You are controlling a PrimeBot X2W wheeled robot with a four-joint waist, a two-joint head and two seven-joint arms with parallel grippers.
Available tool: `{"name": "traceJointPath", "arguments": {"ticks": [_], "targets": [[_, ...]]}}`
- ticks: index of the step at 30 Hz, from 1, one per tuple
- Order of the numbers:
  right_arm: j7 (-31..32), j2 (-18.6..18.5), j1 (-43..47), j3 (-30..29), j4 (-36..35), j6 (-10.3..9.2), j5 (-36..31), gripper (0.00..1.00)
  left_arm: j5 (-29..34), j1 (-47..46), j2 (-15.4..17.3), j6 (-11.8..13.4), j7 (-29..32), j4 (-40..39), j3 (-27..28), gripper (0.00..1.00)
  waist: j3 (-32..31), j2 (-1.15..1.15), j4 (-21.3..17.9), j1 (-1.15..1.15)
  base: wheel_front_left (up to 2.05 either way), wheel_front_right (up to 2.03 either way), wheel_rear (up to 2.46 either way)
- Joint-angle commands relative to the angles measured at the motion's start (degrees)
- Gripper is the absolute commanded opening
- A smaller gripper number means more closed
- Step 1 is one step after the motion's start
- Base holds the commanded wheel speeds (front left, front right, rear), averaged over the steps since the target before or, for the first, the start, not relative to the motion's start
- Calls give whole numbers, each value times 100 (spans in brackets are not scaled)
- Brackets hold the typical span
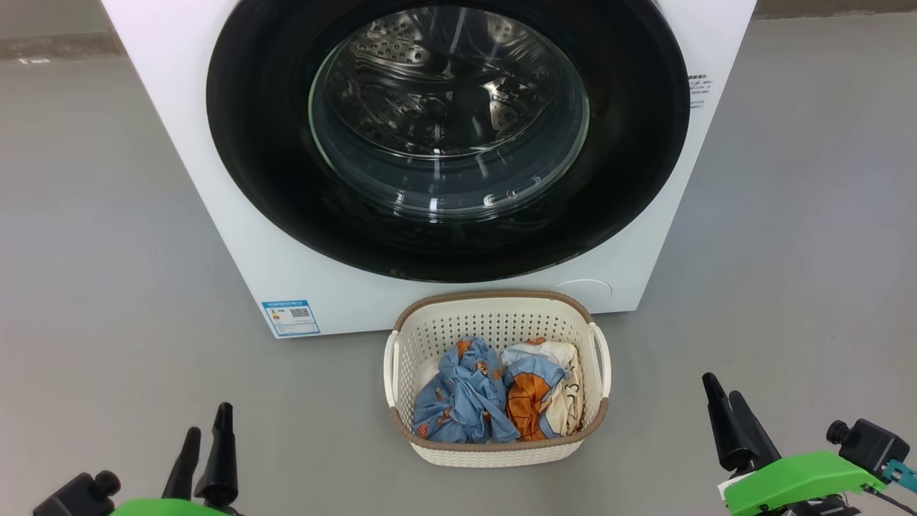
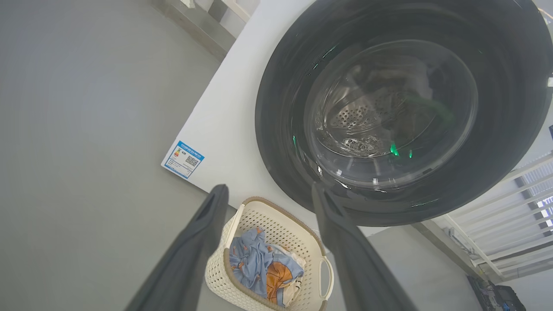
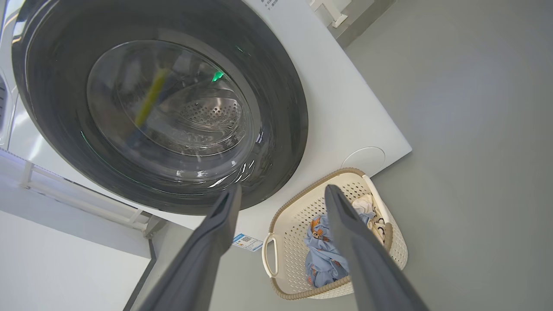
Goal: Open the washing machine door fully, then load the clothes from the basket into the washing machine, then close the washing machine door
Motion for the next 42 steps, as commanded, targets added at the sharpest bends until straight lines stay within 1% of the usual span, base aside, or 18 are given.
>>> {"name": "traceJointPath", "arguments": {"ticks": [1,2,3,10,42], "targets": [[-89,-81,-245,110,-130,32,-221,100,250,-244,108,-12,-102,-206,102,100,5,0,-2,0,0,0,0],[-89,-81,-245,110,-130,32,-221,100,250,-244,108,-12,-102,-206,102,100,5,0,-2,0,0,0,0],[-123,-92,-259,129,-132,33,-345,100,400,-247,109,-13,-136,-230,110,100,8,0,-4,0,0,0,0],[-239,-128,-296,179,-149,36,-765,100,897,-249,122,-14,-255,-280,93,100,18,0,-19,0,0,0,0],[-759,-181,-378,332,-219,51,-2694,100,2822,-272,257,-19,-784,-433,9,100,47,0,-104,0,0,0,0]]}}
